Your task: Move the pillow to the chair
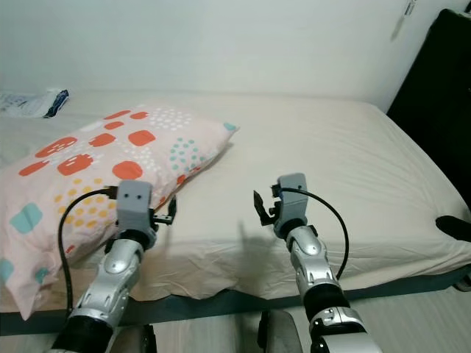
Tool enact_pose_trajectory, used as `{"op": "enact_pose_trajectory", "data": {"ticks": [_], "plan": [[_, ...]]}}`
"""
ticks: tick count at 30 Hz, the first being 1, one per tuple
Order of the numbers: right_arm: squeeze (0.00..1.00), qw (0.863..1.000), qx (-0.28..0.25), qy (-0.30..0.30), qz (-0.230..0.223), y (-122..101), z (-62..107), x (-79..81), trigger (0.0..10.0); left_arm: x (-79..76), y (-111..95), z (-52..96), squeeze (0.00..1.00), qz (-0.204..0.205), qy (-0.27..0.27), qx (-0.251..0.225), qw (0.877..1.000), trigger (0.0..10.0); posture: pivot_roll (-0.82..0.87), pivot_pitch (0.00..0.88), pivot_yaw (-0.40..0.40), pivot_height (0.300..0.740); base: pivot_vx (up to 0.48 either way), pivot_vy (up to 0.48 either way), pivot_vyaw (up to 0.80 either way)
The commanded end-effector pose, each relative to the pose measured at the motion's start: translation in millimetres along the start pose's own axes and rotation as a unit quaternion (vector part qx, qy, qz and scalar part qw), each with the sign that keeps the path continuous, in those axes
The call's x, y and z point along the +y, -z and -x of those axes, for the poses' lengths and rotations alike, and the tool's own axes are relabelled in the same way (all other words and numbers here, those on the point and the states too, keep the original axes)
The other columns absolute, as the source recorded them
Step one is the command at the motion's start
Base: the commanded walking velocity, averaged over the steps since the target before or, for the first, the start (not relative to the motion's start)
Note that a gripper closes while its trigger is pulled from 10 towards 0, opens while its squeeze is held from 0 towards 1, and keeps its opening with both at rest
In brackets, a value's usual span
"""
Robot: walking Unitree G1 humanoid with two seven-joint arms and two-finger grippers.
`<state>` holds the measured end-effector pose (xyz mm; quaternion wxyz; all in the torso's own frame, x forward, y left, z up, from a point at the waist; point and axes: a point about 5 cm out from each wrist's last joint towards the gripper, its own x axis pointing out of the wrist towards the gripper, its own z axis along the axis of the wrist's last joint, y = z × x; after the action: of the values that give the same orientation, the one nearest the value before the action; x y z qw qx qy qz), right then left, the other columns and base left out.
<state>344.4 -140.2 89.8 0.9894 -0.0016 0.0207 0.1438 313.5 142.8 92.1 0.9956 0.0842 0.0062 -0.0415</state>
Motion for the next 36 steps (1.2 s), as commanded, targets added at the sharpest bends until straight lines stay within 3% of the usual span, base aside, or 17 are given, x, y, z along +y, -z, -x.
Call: {"op": "enact_pose_trajectory", "data": {"ticks": [1,3,4,5,6,7,9,11,12,13,14,15,20,23,29,32,36], "plan": [[0.0,1.0,-0.002,0.005,-0.004,-3.0,-2.1,-2.3,10.0,-7.4,0.8,-7.2,1.0,-0.072,0.021,0.001,0.997,10.0,-0.01,0.0,-0.125,0.563,0.0,0.0,0.0],[0.0,1.0,-0.004,0.004,-0.002,-4.8,-3.3,-2.5,10.0,-12.5,-2.6,-14.7,1.0,-0.118,0.028,-0.007,0.993,10.0,-0.01,0.0,-0.121,0.563,0.0,0.0,0.0],[0.0,1.0,-0.005,0.005,-0.001,-6.4,-4.1,-3.4,10.0,-19.2,-8.8,-22.6,1.0,-0.169,0.034,-0.021,0.985,10.0,-0.02,0.0,-0.12,0.563,0.0,0.0,0.0],[0.0,1.0,-0.005,0.005,-0.001,-6.4,-4.1,-3.4,10.0,-19.2,-8.8,-22.6,1.0,-0.169,0.034,-0.021,0.985,10.0,-0.02,0.0,-0.12,0.563,0.0,0.0,0.0],[0.0,1.0,-0.007,0.007,-0.001,-7.8,-4.4,-4.8,10.0,-27.7,-17.3,-29.8,1.0,-0.218,0.04,-0.043,0.974,10.0,-0.02,0.0,-0.117,0.563,0.0,0.0,0.0],[0.0,1.0,-0.007,0.007,-0.001,-7.8,-4.4,-4.8,10.0,-27.7,-17.3,-29.8,1.0,-0.218,0.04,-0.043,0.974,10.0,-0.02,0.0,-0.117,0.563,0.0,0.0,0.0],[0.0,1.0,-0.008,0.012,-0.002,-8.5,-4.1,-7.3,10.0,-44.8,-25.8,-39.8,1.0,-0.32,0.051,-0.066,0.944,10.0,-0.02,0.0,-0.108,0.563,0.0,0.0,0.0],[0.0,1.0,-0.008,0.012,-0.002,-8.5,-4.1,-7.3,10.0,-44.8,-25.8,-39.8,1.0,-0.32,0.051,-0.066,0.944,10.0,-0.02,0.0,-0.108,0.563,0.0,0.0,0.0],[0.0,1.0,-0.008,0.014,-0.003,-8.6,-4.0,-7.7,10.0,-48.3,-26.5,-42.0,1.0,-0.347,0.051,-0.068,0.934,10.0,-0.03,0.0,-0.106,0.563,0.0,0.0,0.0],[0.0,1.0,-0.009,0.015,-0.004,-8.4,-3.8,-7.3,10.0,-49.2,-23.6,-45.1,0.8,-0.382,0.05,-0.057,0.921,10.0,-0.04,0.001,-0.093,0.563,0.0,0.0,0.0],[0.0,1.0,-0.009,0.015,-0.005,-8.2,-3.6,-7.0,10.0,-48.7,-21.7,-46.9,0.8,-0.403,0.049,-0.049,0.913,10.0,-0.04,0.001,-0.093,0.563,0.0,0.0,0.0],[0.0,1.0,-0.01,0.014,-0.006,-8.3,-3.5,-6.1,10.0,-46.3,-19.2,-48.7,0.0,-0.419,0.046,-0.038,0.906,10.0,-0.04,0.02,-0.086,0.563,0.0,0.0,0.0],[0.0,1.0,-0.002,0.011,-0.008,-6.4,-3.6,-3.7,10.0,-39.0,-13.2,-51.8,0.0,-0.458,0.044,-0.013,0.888,10.0,-0.04,0.032,-0.082,0.563,0.0,0.0,0.0],[0.0,1.0,0.0,-0.004,-0.009,-4.7,-1.9,1.8,10.0,-17.0,-7.8,-56.7,0.0,-0.516,0.016,0.019,0.856,10.0,-0.06,0.092,-0.058,0.563,0.0,0.0,0.0],[0.0,1.0,-0.001,-0.005,-0.009,-4.3,-1.0,2.7,10.0,-9.7,-7.9,-58.0,0.0,-0.529,0.006,0.027,0.848,10.0,-0.06,0.099,-0.051,0.563,0.0,0.0,0.0],[0.0,1.0,0.002,0.0,-0.01,-2.5,1.4,1.4,10.0,12.0,-9.5,-61.1,0.0,-0.543,-0.02,0.055,0.837,10.0,-0.07,0.109,-0.035,0.563,0.0,0.0,0.0],[0.0,1.0,0.003,0.002,-0.012,-1.8,2.4,0.3,10.0,22.9,-9.4,-61.8,0.0,-0.547,-0.028,0.073,0.834,10.0,-0.07,0.105,-0.036,0.563,0.0,0.0,0.0]]}}
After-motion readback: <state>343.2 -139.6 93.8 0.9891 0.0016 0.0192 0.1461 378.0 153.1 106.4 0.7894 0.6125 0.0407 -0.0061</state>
